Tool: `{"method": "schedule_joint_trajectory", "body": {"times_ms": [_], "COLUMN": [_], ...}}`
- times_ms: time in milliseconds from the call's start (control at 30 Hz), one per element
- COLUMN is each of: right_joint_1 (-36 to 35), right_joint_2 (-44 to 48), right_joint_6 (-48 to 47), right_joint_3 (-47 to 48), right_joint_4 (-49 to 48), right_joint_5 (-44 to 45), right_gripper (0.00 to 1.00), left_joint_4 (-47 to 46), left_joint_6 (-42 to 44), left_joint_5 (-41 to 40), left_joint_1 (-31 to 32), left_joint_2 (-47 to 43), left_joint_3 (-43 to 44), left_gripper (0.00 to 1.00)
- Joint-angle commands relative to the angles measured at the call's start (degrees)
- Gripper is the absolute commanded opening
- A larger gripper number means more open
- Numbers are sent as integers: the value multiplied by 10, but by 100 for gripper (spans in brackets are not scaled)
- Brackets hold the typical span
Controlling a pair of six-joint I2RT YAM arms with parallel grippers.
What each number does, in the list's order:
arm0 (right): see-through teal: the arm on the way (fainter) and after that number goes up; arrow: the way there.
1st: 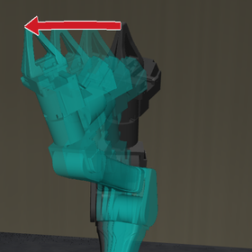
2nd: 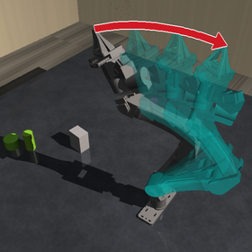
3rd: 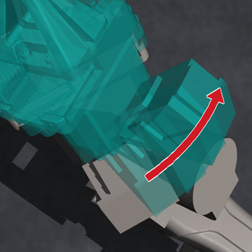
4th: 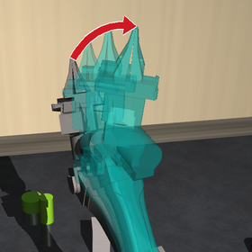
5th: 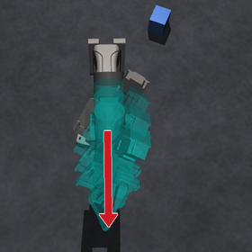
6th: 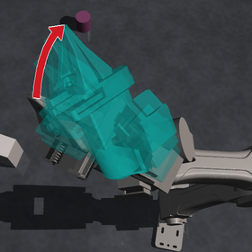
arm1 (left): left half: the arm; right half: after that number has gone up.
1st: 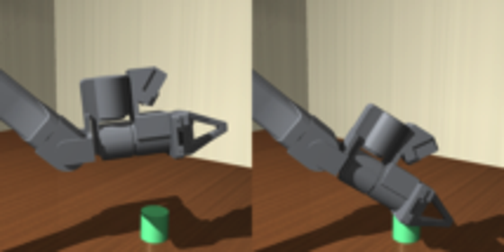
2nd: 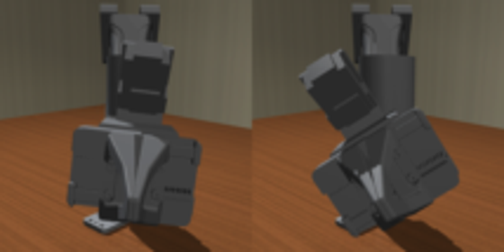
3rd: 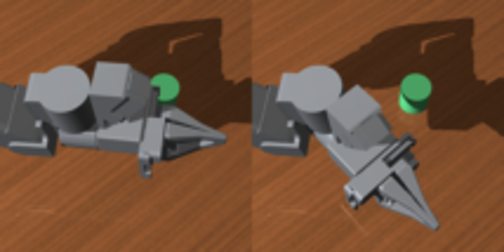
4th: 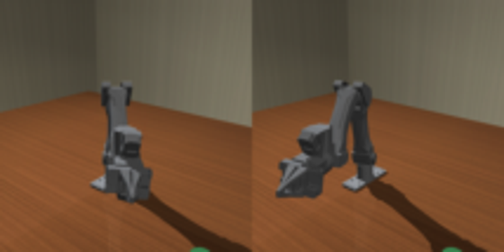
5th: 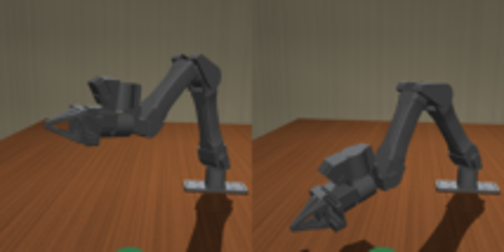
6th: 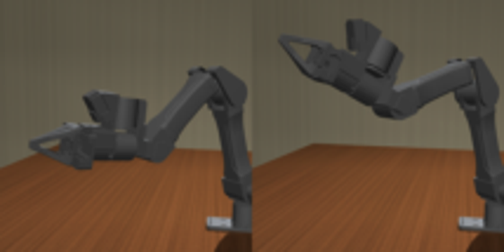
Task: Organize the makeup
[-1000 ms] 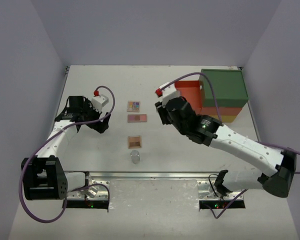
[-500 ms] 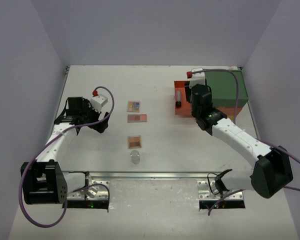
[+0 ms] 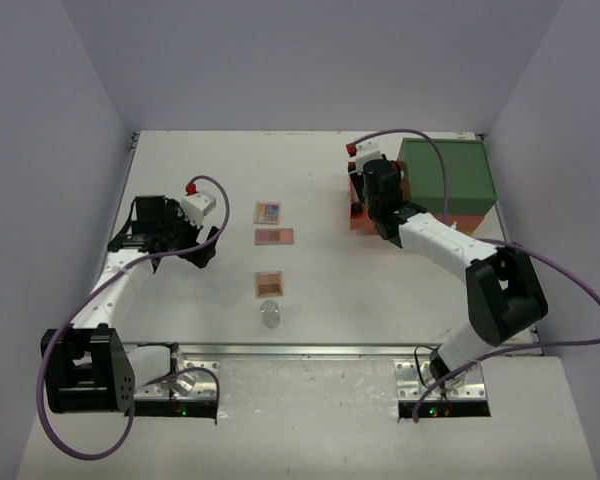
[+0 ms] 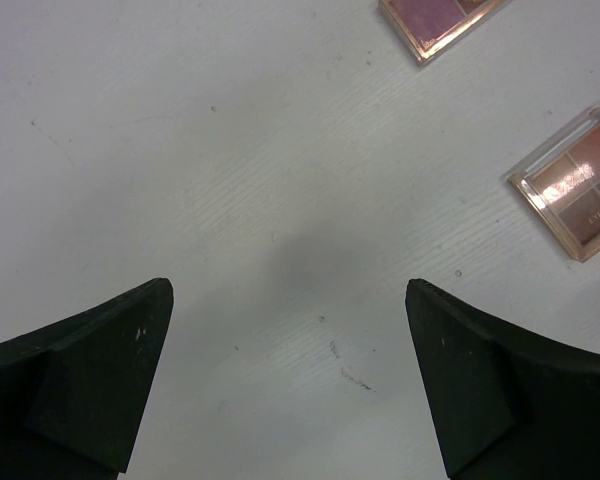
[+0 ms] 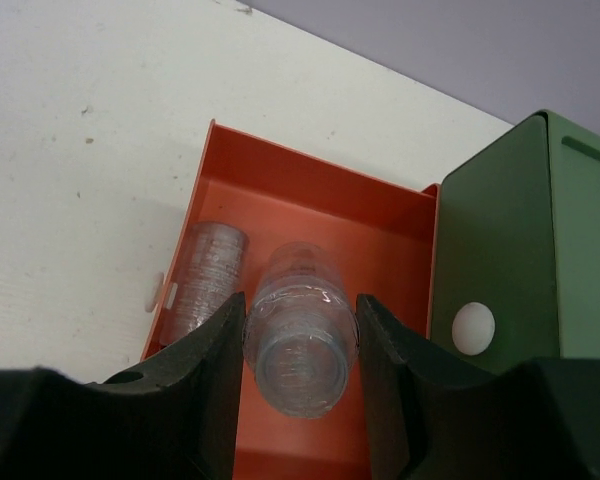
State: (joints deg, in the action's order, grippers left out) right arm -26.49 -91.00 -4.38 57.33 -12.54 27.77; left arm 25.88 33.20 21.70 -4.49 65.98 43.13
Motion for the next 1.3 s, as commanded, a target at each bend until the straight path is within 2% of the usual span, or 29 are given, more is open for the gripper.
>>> {"method": "schedule_joint_trajectory", "body": {"times_ms": [0, 533, 600, 900, 1033, 1267], "right_joint_1": [7, 14, 14, 14, 14, 18], "right_joint_2": [-2, -15, -4, 3, 14, 6], "right_joint_6": [-34, -9, -3, 19, 24, 20], "right_joint_3": [2, -72, -88, -89, -68, 28], "right_joint_4": [-97, -124, -117, -55, -30, 60], "right_joint_5": [-39, -64, -67, -62, -84, -116], "right_gripper": [0, 0, 5, 45, 49, 64], "left_joint_4": [-22, -10, -6, -2, 4, 17], "left_joint_6": [12, 15, 18, 14, 16, 21], "left_joint_5": [17, 29, 31, 18, 19, 18], "left_joint_1": [-7, -7, -7, -7, -7, -7], "left_joint_2": [-11, -38, -47, -43, -47, -54], "left_joint_3": [-6, 0, 0, 13, 13, 14], "left_gripper": [100, 100, 100, 100, 100, 100]}}
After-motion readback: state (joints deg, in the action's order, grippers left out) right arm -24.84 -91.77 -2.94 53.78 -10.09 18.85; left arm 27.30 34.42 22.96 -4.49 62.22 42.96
